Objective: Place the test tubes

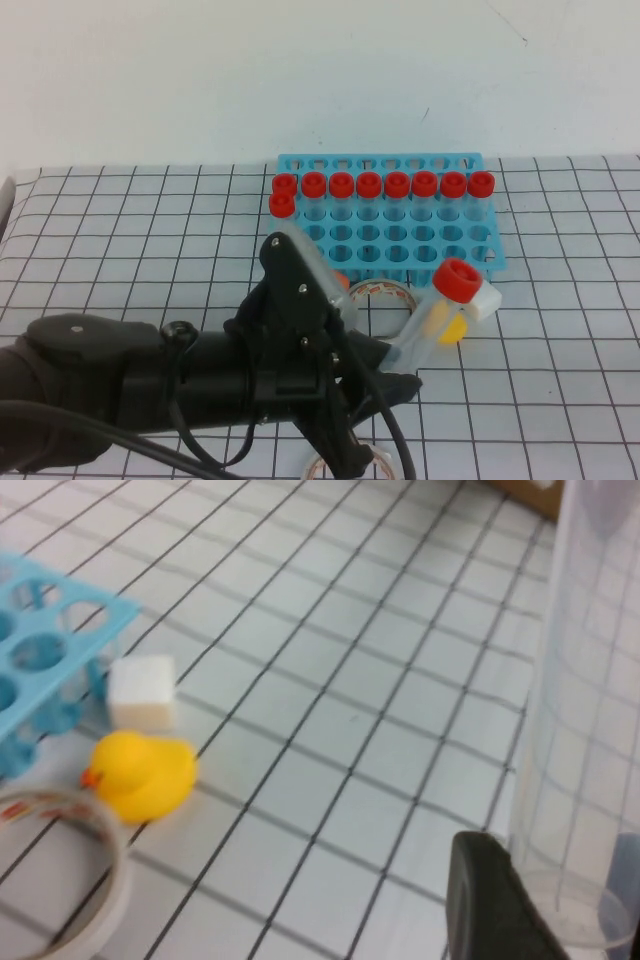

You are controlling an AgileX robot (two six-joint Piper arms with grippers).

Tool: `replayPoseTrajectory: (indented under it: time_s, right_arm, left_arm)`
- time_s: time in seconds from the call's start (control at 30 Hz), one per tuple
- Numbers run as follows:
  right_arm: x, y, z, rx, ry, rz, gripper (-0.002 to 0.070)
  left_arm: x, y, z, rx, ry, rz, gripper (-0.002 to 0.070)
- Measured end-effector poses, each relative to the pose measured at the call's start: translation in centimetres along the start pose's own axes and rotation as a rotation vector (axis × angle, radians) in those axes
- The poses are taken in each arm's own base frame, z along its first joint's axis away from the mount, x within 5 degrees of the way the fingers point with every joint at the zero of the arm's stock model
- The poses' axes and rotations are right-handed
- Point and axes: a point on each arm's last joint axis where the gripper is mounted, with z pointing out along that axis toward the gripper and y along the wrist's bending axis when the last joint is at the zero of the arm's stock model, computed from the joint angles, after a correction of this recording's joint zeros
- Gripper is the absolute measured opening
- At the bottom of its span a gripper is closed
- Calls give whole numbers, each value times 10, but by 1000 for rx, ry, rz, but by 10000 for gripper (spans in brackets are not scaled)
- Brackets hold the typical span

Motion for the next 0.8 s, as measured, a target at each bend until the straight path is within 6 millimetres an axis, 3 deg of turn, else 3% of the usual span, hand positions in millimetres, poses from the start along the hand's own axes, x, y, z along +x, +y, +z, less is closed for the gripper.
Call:
replayPoseTrajectory:
  time_s: [0.2,0.27,0.57,0.8]
  right_arm:
    - [-37,-1,38,-127,122,-4,426]
    - [-47,-1,52,-206,153,-4,480]
    - [-86,-10,114,-494,219,36,524]
    - [-90,11,150,-614,253,-35,524]
  left_arm:
    - [-13,-5,0,61,-48,25,210]
    - [-20,-5,-1,74,-69,36,210]
    - [-38,-8,-3,113,-123,68,210]
    - [-38,-8,-3,115,-125,70,210]
